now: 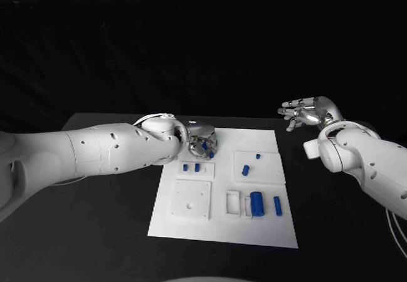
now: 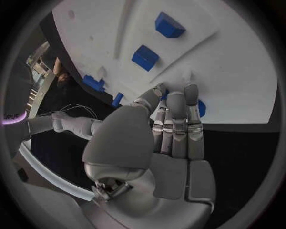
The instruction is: Assemble the parts on the task board
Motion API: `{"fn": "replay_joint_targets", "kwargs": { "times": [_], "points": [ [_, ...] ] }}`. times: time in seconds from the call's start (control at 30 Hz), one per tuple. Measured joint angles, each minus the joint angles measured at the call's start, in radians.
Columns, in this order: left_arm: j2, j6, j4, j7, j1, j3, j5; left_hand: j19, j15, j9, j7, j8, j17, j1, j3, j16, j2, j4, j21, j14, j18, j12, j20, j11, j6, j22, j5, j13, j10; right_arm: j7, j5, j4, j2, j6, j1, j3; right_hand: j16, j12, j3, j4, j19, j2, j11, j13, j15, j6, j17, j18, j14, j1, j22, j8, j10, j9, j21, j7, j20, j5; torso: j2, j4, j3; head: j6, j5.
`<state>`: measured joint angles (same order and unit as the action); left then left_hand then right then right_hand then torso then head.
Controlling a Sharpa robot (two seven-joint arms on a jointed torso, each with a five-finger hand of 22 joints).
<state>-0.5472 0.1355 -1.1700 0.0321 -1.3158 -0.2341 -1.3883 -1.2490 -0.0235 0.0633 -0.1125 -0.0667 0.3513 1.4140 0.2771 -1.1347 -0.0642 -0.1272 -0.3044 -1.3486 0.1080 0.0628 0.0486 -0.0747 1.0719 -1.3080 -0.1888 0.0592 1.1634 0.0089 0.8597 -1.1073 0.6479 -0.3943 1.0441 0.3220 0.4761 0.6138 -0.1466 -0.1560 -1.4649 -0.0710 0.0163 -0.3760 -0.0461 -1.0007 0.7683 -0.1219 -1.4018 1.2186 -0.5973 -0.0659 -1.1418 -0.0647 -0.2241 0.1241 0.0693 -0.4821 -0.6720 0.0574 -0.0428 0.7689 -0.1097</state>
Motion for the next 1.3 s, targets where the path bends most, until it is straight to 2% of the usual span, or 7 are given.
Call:
{"fn": "replay_joint_targets", "kwargs": {
  "times": [0.2,0.4,0.57,0.8,1.0,1.13,1.3],
  "points": [
    [0.0,0.001,0.0,-0.001,0.0,0.0,-0.001,0.004,-0.004,0.0,0.0,0.0,0.0,-0.004,0.008,0.0,-0.004,0.003,-0.005,-0.004,-0.001,0.001,0.004,0.0,0.0,0.0,0.0,0.0,0.0,0.0,0.0,0.0,0.001,0.0,0.0,0.0,0.0,0.0,0.0,0.0,0.0,0.0,0.0,0.0,0.0,0.0,0.0,0.0,0.0,0.0,0.0,0.0,0.0,0.0,0.0,0.0,0.0,0.0,0.0,0.0002,-0.0001,0.0,0.0],
    [0.001,0.0,0.001,-0.001,0.0,0.0,-0.001,0.004,-0.004,0.0,0.014,0.0,0.0,-0.016,0.004,0.0,-0.008,0.007,-0.005,-0.004,-0.001,0.001,0.004,0.0,-0.014,0.0,0.006,0.001,0.0,0.0,0.0,0.001,0.0,0.0,0.0,0.0,0.0,0.0,0.0,0.0,0.0,0.0,0.0,0.0,0.0,0.0,0.0,0.0,0.0,0.0,0.0,0.0,0.0,0.0,0.0,0.0,0.0,0.0,0.0,0.0002,0.0,-0.001,0.0],
    [0.001,-0.001,0.0,-0.001,0.0,0.0,0.001,0.004,-0.004,0.0,0.014,0.0,0.001,-0.022,-0.013,0.0,-0.015,0.023,0.0,-0.004,-0.001,0.001,0.004,0.0,-0.015,0.0,0.012,0.0,0.0,0.0,0.0,0.001,0.0,0.001,0.0,0.0,0.0,0.0,0.0,0.0,0.0,0.0,0.0,0.0,0.0,0.0,0.0,0.0,0.0,0.0,0.0,0.0,0.0,0.0,0.0,0.0,0.0,0.0,0.0,0.0002,0.0,0.0,0.0],
    [0.002,-0.002,0.002,-0.001,0.0,0.0,0.003,0.004,-0.004,0.0,-0.003,0.0,0.001,-0.022,-0.015,0.004,-0.015,0.027,0.007,-0.004,-0.001,0.001,0.003,0.003,0.003,0.0,0.012,-0.001,0.003,0.0,0.0,0.001,-0.001,0.001,0.0,0.0,0.0,0.0,0.0,0.0,0.0,0.0,0.0,0.0,0.0,0.0,0.0,0.0,0.0,0.0,0.0,0.0,0.0,0.0,0.0,0.0,0.0,0.0,0.0,0.0002,0.0,0.0,-0.002],
    [0.003,-0.001,0.003,-0.001,0.0,0.0,0.006,0.004,-0.003,0.0,0.002,0.0,0.003,-0.021,-0.013,0.004,-0.014,0.038,0.01,-0.004,-0.001,0.001,0.003,0.006,0.018,0.0,0.012,-0.002,0.019,0.0,0.0,0.001,-0.002,0.002,0.0,0.0,0.0,0.0,0.0,0.0,0.0,0.0,0.0,0.0,0.0,0.0,0.0,0.0,0.0,0.0,0.0,0.0,0.0,0.0,0.0,0.0,0.0,0.0,0.0,0.0001,0.0001,0.0,-0.001],
    [0.003,-0.001,0.004,-0.002,0.0,0.0,0.007,0.001,-0.007,0.0,0.005,0.0,0.003,-0.01,-0.009,0.004,0.011,0.042,0.012,-0.008,-0.002,0.001,0.006,0.012,0.044,0.0,0.012,-0.002,0.043,0.0,0.0,0.002,-0.003,0.002,0.0,0.0,0.0,0.0,0.0,0.0,0.0,0.0,0.0,0.0,0.0,0.0,0.0,0.0,0.0,0.0,0.0,0.0,0.0,0.0,0.0,0.0,0.0,0.0,-0.001,0.0002,0.0002,0.0,-0.001],
    [0.004,0.001,0.005,-0.005,0.0,0.0,0.009,0.0,-0.007,0.0,0.009,0.0,0.003,-0.003,-0.011,0.004,0.028,0.045,0.012,-0.008,-0.007,0.001,0.007,0.018,0.066,0.0,0.011,-0.001,0.061,0.0,0.0,0.003,-0.004,0.002,0.0,0.0,0.0,0.0,0.0,0.0,0.0,0.0,0.0,0.0,0.0,-0.001,0.0,0.0,0.0,0.0,-0.001,0.0,0.0,0.0,0.0,-0.001,0.0,0.0,-0.001,0.0001,0.0003,0.001,-0.002]
  ]
}}
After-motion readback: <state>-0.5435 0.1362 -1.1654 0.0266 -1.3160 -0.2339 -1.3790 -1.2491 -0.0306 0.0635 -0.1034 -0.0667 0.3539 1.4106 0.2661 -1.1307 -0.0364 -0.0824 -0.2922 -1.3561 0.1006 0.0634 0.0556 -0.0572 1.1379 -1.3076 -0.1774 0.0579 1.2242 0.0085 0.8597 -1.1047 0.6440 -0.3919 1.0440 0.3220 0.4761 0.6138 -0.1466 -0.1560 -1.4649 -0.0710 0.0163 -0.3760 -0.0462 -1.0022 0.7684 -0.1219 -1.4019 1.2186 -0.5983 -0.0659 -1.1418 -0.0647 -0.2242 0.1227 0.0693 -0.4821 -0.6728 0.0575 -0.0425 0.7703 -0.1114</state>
